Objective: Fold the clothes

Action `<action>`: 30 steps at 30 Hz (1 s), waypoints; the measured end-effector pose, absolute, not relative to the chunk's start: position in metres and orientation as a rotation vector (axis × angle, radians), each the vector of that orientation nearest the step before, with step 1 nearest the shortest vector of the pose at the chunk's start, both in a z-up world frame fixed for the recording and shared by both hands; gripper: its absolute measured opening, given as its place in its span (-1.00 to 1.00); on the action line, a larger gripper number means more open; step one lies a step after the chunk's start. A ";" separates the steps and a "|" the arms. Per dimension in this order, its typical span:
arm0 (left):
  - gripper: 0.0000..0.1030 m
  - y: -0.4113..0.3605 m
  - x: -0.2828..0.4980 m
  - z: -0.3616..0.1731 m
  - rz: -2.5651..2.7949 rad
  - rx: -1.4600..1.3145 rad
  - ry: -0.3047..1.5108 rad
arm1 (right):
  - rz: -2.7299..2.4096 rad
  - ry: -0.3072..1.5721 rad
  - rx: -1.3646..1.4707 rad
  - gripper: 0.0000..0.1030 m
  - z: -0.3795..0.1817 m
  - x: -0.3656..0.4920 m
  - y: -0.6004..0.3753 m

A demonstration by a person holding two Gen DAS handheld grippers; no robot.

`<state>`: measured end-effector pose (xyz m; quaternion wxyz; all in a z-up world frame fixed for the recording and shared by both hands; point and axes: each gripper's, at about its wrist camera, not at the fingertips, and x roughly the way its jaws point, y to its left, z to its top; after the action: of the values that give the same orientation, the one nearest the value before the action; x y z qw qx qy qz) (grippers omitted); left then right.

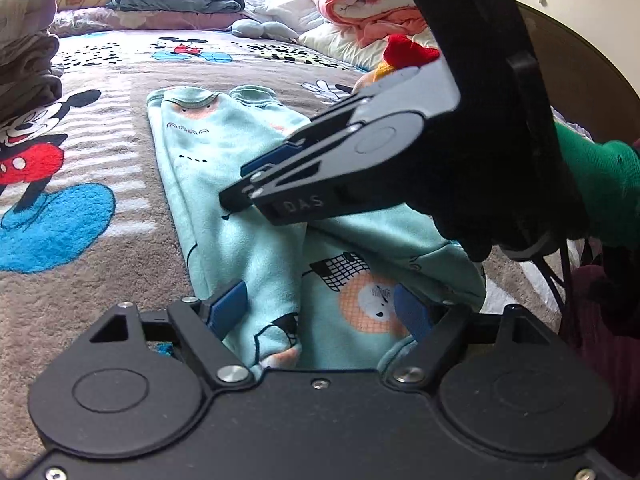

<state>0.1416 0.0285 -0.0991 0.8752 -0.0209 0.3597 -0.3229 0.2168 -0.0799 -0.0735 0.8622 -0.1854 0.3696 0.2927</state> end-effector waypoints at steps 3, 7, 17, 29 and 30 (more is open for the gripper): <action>0.58 0.029 0.141 -0.099 -0.674 -0.043 0.753 | 0.615 0.774 -0.349 -0.52 -0.068 0.218 -0.082; 0.58 0.029 0.140 -0.099 -0.675 -0.042 0.753 | 0.614 0.763 -0.328 -0.52 -0.064 0.214 -0.085; 0.58 0.043 0.137 -0.089 -0.650 -0.085 0.684 | 0.567 0.730 -0.248 -0.52 -0.057 0.203 -0.111; 0.58 0.024 0.167 -0.098 -0.652 -0.027 0.692 | 0.539 0.752 -0.137 -0.51 -0.079 0.228 -0.144; 0.60 0.023 0.169 -0.102 -0.648 -0.017 0.710 | 0.547 0.768 -0.152 -0.51 -0.084 0.231 -0.141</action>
<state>0.1687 0.0229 -0.1022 0.8867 -0.0082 0.3416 -0.3115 0.2313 -0.1414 -0.0842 0.8881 -0.0734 0.3695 0.2634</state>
